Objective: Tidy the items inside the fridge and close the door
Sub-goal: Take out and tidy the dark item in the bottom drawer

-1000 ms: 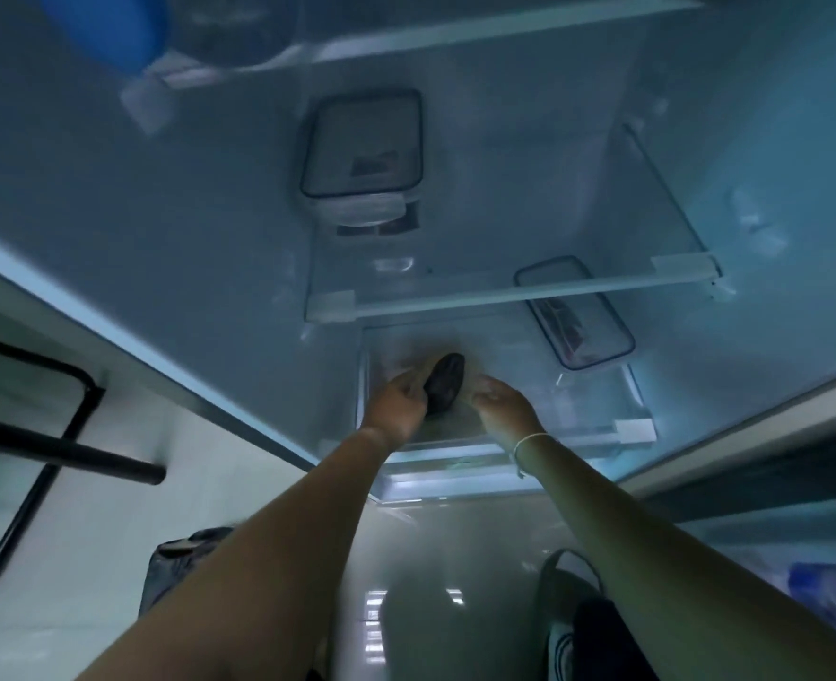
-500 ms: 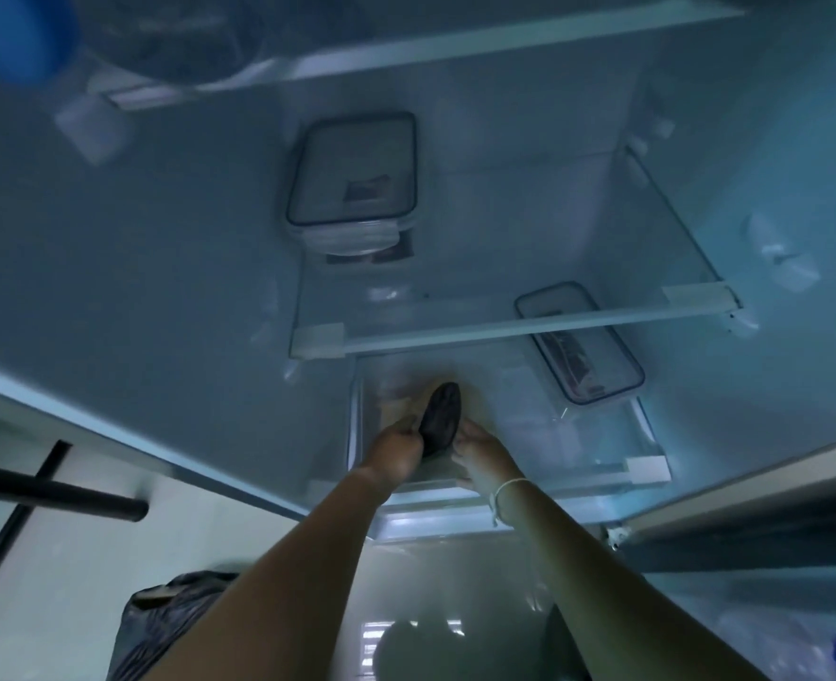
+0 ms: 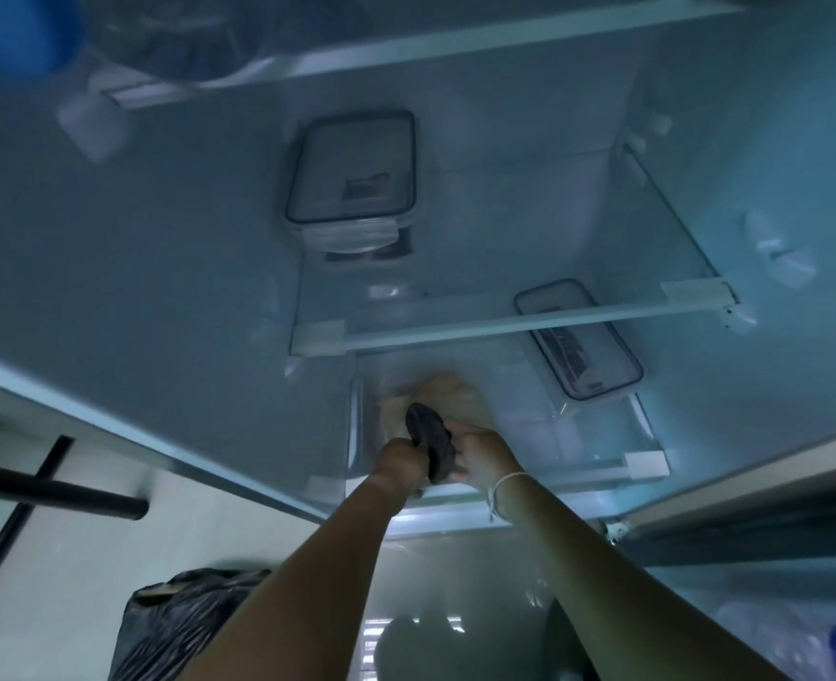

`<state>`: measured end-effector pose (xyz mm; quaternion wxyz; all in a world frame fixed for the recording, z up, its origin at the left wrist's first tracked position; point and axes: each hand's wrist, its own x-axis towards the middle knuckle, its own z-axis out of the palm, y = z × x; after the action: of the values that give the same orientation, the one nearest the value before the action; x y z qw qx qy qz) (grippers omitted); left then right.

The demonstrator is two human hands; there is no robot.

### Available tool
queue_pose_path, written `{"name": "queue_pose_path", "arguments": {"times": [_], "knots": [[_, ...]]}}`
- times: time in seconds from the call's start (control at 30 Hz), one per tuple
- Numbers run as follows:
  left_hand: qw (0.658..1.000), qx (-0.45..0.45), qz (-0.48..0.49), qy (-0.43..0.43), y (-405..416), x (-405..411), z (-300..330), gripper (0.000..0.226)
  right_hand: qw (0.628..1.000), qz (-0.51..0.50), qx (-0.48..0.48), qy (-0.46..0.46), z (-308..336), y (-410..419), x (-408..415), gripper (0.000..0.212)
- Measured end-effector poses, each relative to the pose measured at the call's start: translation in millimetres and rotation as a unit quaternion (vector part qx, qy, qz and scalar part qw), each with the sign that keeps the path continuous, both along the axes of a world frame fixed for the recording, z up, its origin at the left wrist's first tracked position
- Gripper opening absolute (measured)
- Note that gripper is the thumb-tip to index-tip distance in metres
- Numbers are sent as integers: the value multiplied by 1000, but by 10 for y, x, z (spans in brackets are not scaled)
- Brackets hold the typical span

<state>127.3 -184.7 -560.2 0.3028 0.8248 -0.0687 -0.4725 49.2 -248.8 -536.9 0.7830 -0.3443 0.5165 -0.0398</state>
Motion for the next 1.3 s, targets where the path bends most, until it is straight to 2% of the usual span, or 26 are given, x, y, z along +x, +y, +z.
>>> {"name": "queue_pose_path", "arguments": {"times": [0.2, 0.3, 0.63, 0.9, 1.1, 1.3], "knots": [[990, -70, 101, 68, 107, -78, 93, 33, 1000, 2, -1, -11, 192, 50, -69, 46], [984, -95, 123, 83, 153, -118, 222, 33, 1000, -10, -4, -22, 401, 107, -133, 40], [984, -149, 89, 38, 509, -252, 904, 29, 998, -1, -52, -30, 985, 415, -374, 44], [977, -198, 76, 30, 1220, -384, 1340, 29, 990, 68, -126, -12, 1442, 990, -525, 37], [974, -201, 101, 28, 1870, -404, 1469, 26, 985, 118, -128, -13, 1642, 1545, -504, 36], [972, -185, 144, 29, 2633, -283, 1420, 30, 976, 170, -135, 0, 1572, 2246, -270, 34]]}}
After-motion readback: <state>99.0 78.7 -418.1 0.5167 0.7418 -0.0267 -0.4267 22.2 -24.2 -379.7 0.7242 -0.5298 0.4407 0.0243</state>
